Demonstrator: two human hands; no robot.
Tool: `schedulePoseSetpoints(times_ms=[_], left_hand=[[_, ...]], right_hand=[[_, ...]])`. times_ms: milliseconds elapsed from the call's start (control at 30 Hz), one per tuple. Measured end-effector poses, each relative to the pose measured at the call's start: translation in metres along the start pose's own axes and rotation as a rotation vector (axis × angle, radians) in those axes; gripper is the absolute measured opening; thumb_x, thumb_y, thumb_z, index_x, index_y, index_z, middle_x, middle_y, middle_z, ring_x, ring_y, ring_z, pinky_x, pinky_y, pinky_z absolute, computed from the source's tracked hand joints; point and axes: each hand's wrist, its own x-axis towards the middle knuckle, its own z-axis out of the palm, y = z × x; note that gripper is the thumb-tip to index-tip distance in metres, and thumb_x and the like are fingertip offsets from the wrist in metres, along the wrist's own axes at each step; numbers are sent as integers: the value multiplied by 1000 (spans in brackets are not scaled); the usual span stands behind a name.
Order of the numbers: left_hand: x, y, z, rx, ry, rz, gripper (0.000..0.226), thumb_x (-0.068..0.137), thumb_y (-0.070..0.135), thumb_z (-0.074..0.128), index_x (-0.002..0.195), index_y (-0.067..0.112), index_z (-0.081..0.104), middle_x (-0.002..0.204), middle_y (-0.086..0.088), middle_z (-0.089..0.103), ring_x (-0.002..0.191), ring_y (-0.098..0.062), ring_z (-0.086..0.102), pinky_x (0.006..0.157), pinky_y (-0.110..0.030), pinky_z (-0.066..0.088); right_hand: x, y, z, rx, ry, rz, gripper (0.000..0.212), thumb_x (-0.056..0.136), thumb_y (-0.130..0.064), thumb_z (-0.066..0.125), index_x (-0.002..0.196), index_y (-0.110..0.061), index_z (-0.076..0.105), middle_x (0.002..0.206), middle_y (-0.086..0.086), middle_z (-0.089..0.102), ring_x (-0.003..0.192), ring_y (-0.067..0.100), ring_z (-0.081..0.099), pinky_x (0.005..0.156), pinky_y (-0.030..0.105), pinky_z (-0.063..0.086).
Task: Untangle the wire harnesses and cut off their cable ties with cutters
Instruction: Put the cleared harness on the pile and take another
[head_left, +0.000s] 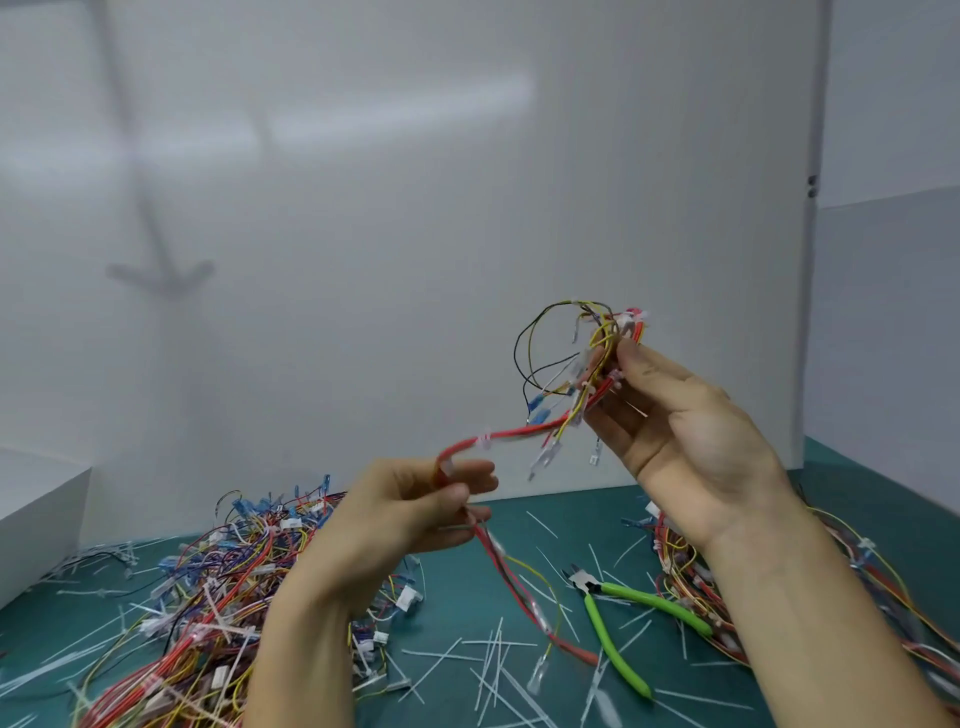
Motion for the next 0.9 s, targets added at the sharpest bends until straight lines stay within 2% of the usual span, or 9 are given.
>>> schedulePoseSetpoints(times_ms=[133,200,300,367,500,567,700,800,900], left_hand=[[2,-5,6,556,-129,-101,69,84,-25,34,125,21,67,129,4,66,122,-8,60,103,-24,43],[5,0,10,622,14,-70,69,86,-21,30,135,17,58,133,3,63,124,-9,57,109,-29,40],[5,17,17,349,378,141,38,101,1,40,126,15,65,108,4,74,99,-11,70,92,-34,55],[-1,32,23,112,447,264,25,101,15,49,113,20,70,93,6,77,85,-12,74,74,-26,60],[-17,53,42,21,266,335,16,93,37,62,96,31,77,88,8,78,79,-14,76,65,-23,60],[-18,56,52,59,240,329,14,89,41,65,94,34,76,86,8,78,78,-13,76,69,-32,63],[-13,52,57,97,257,312,9,87,41,67,91,37,74,82,5,77,78,-14,75,78,-44,61],[-10,48,55,83,235,317,10,90,34,67,90,41,74,84,7,77,83,-10,75,75,-35,59],[-10,46,54,4,227,291,15,91,25,67,84,35,75,84,7,78,81,-9,75,69,-26,60]], right_hand=[[-3,0,1,-170,-38,-63,21,80,-23,64,85,-12,81,85,10,75,74,19,72,64,27,59],[-4,3,4,-275,-18,-109,20,79,-23,64,84,-15,81,84,11,76,74,22,72,65,29,60],[-5,8,9,-424,22,-189,15,84,-18,65,86,-15,80,83,11,77,70,21,72,63,27,59],[-5,13,12,-525,21,-236,16,89,-11,64,88,-18,78,80,9,77,65,17,71,61,23,58],[-6,27,16,-767,-44,-300,19,94,-16,63,96,-29,77,82,-4,77,73,12,74,69,27,60],[-6,33,17,-859,-71,-319,19,97,-21,61,103,-28,78,86,-5,78,82,16,74,76,38,61],[-7,38,15,-1076,-67,-382,21,100,-21,56,107,-26,76,84,1,75,81,27,70,74,48,58],[-8,41,13,-1332,-51,-455,24,101,-26,51,112,-28,72,92,-7,66,88,16,61,73,39,53],[-9,42,17,-1587,-21,-491,32,101,-35,47,128,-41,62,96,-12,54,95,8,44,66,17,39]])
